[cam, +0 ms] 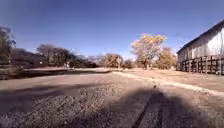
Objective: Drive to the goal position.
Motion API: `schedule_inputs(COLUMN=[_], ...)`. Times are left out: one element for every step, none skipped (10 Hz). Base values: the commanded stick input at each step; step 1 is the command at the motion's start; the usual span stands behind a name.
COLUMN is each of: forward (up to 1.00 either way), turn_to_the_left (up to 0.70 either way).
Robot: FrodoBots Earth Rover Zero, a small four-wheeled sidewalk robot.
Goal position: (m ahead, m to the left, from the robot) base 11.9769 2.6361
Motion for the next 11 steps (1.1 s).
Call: schedule_inputs(forward=[0.70,0.70,0.70,0.70,0.70,0.70,0.70,0.70,0.70,0.70,0.70], turn_to_the_left=[0.00,0.00,0.00,0.00,0.00,0.00,0.00,0.00,0.00,0.00,0.00])
